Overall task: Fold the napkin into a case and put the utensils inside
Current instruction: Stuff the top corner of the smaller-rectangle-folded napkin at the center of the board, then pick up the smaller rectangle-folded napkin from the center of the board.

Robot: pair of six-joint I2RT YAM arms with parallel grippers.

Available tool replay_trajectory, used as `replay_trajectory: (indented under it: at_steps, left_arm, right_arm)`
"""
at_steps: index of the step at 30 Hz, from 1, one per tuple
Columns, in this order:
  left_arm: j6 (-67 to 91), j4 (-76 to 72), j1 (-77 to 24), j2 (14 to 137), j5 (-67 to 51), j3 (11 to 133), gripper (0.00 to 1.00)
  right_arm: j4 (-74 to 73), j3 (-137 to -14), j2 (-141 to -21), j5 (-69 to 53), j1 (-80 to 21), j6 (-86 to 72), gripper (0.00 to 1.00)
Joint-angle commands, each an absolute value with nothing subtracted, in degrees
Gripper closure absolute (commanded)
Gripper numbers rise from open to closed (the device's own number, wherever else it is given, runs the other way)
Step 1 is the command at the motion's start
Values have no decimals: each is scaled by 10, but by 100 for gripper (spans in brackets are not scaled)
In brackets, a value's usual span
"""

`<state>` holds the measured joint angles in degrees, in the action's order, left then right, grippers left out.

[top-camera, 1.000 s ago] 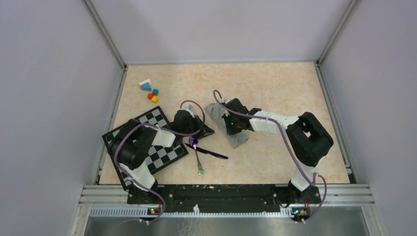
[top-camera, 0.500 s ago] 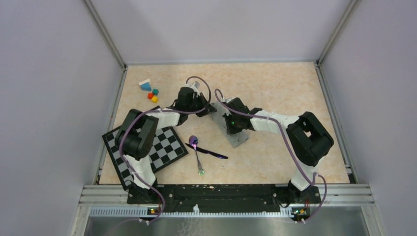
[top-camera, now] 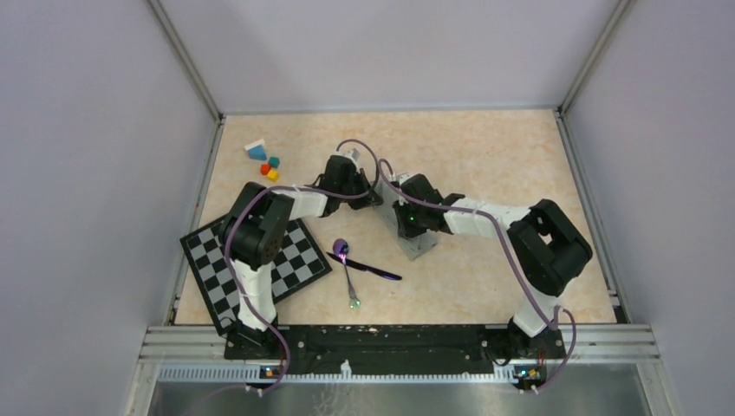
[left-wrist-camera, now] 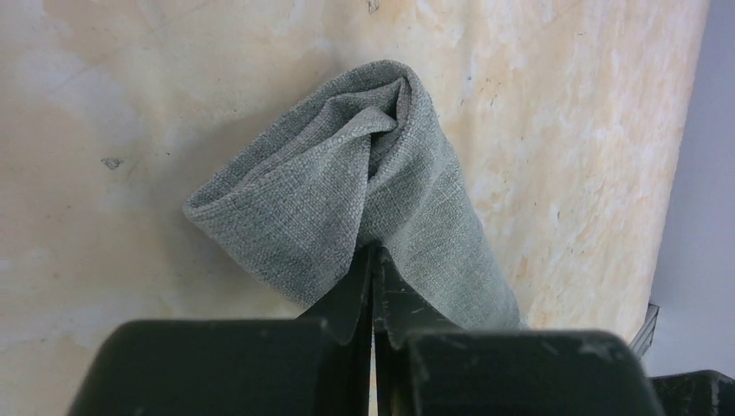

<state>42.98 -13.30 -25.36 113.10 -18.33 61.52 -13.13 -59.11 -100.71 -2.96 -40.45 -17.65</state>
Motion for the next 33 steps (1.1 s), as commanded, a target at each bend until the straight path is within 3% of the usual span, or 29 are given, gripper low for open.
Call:
replay_trajectory:
  at_steps: [1,7,14,22,25,27,30,33]
  left_arm:
    - [393,-95,-236,1161,-153,617,100]
    - [412,-116,-236,1161,-179,603,100]
    - [421,-125,-235,1156,-189,598,100]
    - [420,-129,-236,1153,-198,599,100]
    - [420,-132,-236,1147,-202,596,100]
    - [424,-135,-234,1137,-207,594,94]
    - [426,-138,-227,1107,-217,589,79]
    - [426,-130,-212,1057,-232,585,64]
  right_arm:
    - [-88,-569,-939,-22,-428,-120,79]
    - [-37,-561,-921,68,-462,-56,52]
    - [-27,-590,-984,142,-494,-41,47]
    - [-52,-621,-1044,199,-504,-54,55]
    - [-74,-640,-1062,223,-506,-63,64]
    - [-82,-648,-1071,228,-506,-67,74]
    - [-90,-654,-1067,224,-505,-80,100]
    - [-82,-646,-1041,186,-498,-106,100]
